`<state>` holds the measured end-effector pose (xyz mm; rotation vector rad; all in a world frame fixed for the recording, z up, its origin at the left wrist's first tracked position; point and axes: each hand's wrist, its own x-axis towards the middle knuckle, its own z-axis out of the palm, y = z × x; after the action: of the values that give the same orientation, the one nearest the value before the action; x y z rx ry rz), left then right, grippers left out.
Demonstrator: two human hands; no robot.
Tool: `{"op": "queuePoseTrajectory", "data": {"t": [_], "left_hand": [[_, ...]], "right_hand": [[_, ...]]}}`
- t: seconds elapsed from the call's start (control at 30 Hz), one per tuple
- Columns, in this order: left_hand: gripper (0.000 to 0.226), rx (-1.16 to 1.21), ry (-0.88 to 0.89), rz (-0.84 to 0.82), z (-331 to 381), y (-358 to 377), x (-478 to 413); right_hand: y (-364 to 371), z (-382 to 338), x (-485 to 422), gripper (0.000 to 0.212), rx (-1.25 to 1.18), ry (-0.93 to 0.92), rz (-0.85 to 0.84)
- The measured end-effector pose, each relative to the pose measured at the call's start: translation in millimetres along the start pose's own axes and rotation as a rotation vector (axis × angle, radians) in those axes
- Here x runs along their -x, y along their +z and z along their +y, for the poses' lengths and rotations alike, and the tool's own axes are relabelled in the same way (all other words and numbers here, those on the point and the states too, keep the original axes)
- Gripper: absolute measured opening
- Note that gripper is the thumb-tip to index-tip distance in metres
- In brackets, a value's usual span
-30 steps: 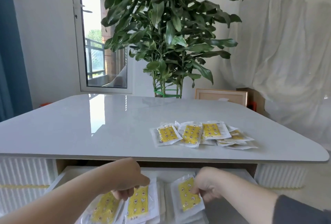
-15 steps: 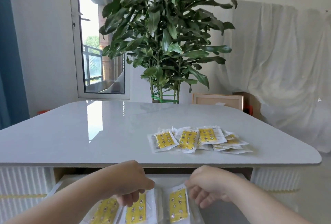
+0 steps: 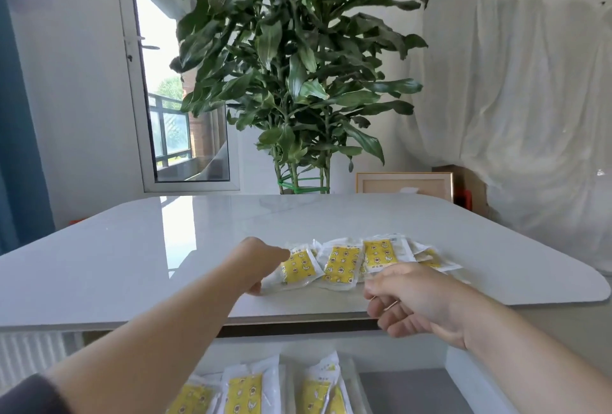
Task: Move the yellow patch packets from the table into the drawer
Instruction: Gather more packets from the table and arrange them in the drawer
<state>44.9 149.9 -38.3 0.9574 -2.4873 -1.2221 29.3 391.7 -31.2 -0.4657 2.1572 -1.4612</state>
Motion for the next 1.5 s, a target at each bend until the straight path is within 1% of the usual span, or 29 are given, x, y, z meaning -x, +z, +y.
{"op": "queuePoseTrajectory", "data": {"t": [0.1,0.17,0.23,0.3,0.43,0.53,0.57,0.6,0.67,0.7,0.77,0.8,0.87,0.93,1.03,1.07,1.13,1.23,1.37,1.43,1.5], "left_hand": [[0.047,-0.292,0.044,0.047,12.8,21.6,-9.9],[0.048,-0.477,0.062,0.048,16.6,34.8,-13.8],[0.047,-0.551,0.050,0.033,20.1,39.8,-17.7],[0.054,-0.544,0.017,-0.026,23.9,36.5,-20.4],[0.061,-0.412,-0.062,-0.107,23.8,24.4,-14.3],[0.039,-0.230,-0.133,-0.184,13.2,19.3,-24.4],[0.038,-0.184,-0.126,-0.189,12.0,16.9,-22.6],[0.040,-0.152,-0.096,-0.170,9.6,15.2,-22.9],[0.050,-0.109,-0.026,-0.078,4.2,10.2,-20.6],[0.052,-0.056,-0.004,-0.042,0.9,6.9,-17.6],[0.046,0.067,-0.001,-0.019,-6.3,-2.0,-13.5],[0.043,0.111,-0.007,-0.005,-10.5,-8.2,-11.2],[0.039,0.214,-0.003,0.017,-19.6,-22.4,-6.6],[0.039,0.327,-0.009,0.019,-28.1,-36.3,0.8],[0.035,0.455,-0.008,0.014,-44.8,-52.2,9.3],[0.033,0.504,-0.010,0.019,-49.6,-55.6,12.3],[0.032,0.582,-0.029,0.037,-57.9,-60.0,16.3],[0.031,0.650,-0.041,0.044,-64.4,-66.8,17.5],[0.030,0.700,-0.038,0.051,-66.9,-73.3,17.6],[0.029,0.707,-0.027,0.041,-65.9,-74.5,19.3],[0.027,0.705,-0.013,0.026,-63.9,-74.5,22.8]], "right_hand": [[-3.0,4.8,-4.9,0.010,-0.042,-0.010,0.045],[-5.2,7.5,-9.0,0.010,-0.074,-0.014,0.075],[-6.2,9.9,-12.5,0.011,-0.097,-0.018,0.097],[-6.6,12.0,-14.6,0.012,-0.097,-0.021,0.101],[-7.4,13.4,-15.3,0.011,-0.090,-0.017,0.098],[-7.1,13.1,-15.5,0.011,-0.084,-0.014,0.102],[-6.8,12.6,-16.0,0.011,-0.077,-0.018,0.109],[-6.2,12.1,-16.3,0.012,-0.065,-0.024,0.119],[-2.7,10.2,-17.9,0.013,-0.021,-0.035,0.148],[0.6,8.6,-19.8,0.012,0.010,-0.041,0.166],[10.5,3.2,-27.6,0.009,0.111,-0.065,0.227],[16.2,0.3,-34.2,0.008,0.198,-0.078,0.269],[28.0,-6.4,-50.3,0.014,0.417,-0.088,0.332],[39.7,-12.3,-65.8,0.015,0.615,-0.065,0.416],[52.9,-20.0,-84.3,0.045,0.735,-0.029,0.515],[56.3,-21.2,-88.5,0.051,0.769,-0.019,0.533],[60.3,-20.7,-96.8,0.055,0.824,0.010,0.551],[62.2,-18.8,-103.2,0.048,0.843,0.054,0.566],[59.6,-14.9,-106.6,0.042,0.727,0.101,0.574],[55.6,-12.2,-108.4,0.033,0.653,0.092,0.566],[48.9,-7.9,-108.2,0.019,0.516,0.052,0.516]]}}
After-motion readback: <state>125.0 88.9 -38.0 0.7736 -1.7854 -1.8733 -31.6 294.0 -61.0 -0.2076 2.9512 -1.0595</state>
